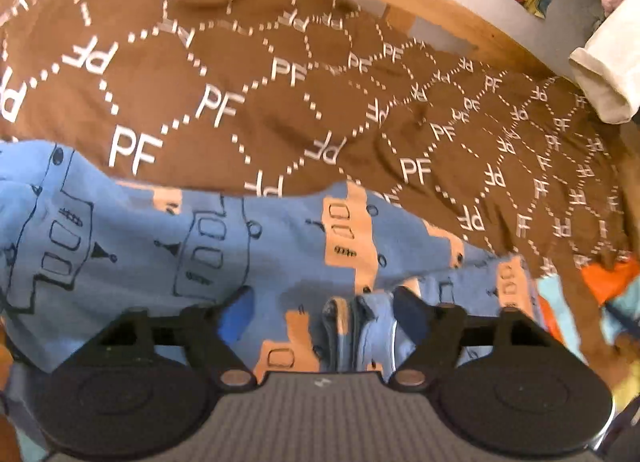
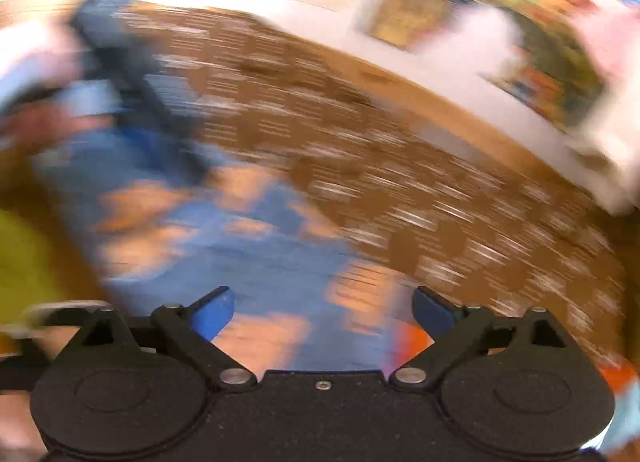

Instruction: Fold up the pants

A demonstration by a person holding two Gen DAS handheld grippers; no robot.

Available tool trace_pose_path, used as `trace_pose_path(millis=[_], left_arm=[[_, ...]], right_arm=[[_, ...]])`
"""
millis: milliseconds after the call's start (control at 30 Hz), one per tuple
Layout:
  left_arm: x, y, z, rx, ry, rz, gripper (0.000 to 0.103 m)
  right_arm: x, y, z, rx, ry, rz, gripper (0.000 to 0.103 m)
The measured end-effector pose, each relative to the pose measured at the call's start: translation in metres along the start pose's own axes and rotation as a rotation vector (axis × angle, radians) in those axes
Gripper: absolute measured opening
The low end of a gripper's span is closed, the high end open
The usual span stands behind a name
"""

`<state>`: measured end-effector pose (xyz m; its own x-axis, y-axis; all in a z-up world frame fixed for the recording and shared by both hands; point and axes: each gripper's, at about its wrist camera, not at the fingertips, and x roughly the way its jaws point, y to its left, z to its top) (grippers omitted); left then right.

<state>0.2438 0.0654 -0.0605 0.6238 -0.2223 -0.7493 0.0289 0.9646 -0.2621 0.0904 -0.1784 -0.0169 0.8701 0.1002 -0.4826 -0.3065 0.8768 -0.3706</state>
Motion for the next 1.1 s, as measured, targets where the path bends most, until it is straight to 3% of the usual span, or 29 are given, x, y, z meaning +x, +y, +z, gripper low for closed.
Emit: trace_pose_path(millis=[67, 200, 267, 367, 433, 467, 533, 667, 767, 867, 933, 1033, 1100], left_arm=[[0.008, -0.013, -0.007, 0.036, -0.024, 0.048, 0.084], [0.026, -0.032, -0.022, 0.143, -0.049, 0.177, 0.085], [0.03, -0.036, -0.028, 0.182, -0.065, 0.207, 0.085], [0.031, -0.039, -0.035, 0.241, -0.086, 0.235, 0.086], [0.032, -0.038, -0.037, 0.237, -0.087, 0.229, 0.086], [0.029, -0.036, -0.036, 0.229, -0.081, 0.228, 0.086], [0.022, -0.036, -0.033, 0.191, -0.072, 0.244, 0.087], [-0.005, -0.034, -0.038, 0.117, -0.091, 0.246, 0.094], [-0.018, -0.037, -0.059, 0.085, -0.062, 0.229, 0.098], [-0.009, -0.041, -0.08, 0.132, -0.01, 0.265, 0.098], [-0.007, -0.047, -0.09, 0.201, -0.032, 0.305, 0.099], [-0.007, -0.048, -0.084, 0.177, -0.01, 0.316, 0.099], [-0.009, -0.044, -0.083, 0.148, -0.002, 0.309, 0.099]], right_arm=[[0.022, -0.017, 0.002, 0.022, -0.009, -0.05, 0.096], [0.066, -0.02, 0.011, -0.014, -0.008, -0.027, 0.097], [0.089, -0.021, 0.01, -0.042, 0.037, -0.024, 0.097], [0.112, -0.028, -0.003, -0.104, 0.088, -0.091, 0.099], [0.112, -0.047, -0.013, -0.031, 0.093, -0.096, 0.102], [0.11, -0.053, -0.015, -0.024, 0.119, -0.142, 0.101], [0.097, -0.06, -0.017, -0.019, 0.135, -0.205, 0.093], [0.032, -0.054, -0.016, 0.106, 0.047, -0.098, 0.1], [-0.001, -0.021, -0.023, 0.045, 0.017, -0.037, 0.102], [0.001, 0.0, -0.035, -0.013, 0.078, -0.015, 0.102], [0.01, -0.007, -0.045, 0.048, 0.148, -0.031, 0.102], [0.01, -0.026, -0.051, 0.175, 0.183, -0.03, 0.102], [0.004, -0.03, -0.05, 0.182, 0.178, -0.07, 0.102]])
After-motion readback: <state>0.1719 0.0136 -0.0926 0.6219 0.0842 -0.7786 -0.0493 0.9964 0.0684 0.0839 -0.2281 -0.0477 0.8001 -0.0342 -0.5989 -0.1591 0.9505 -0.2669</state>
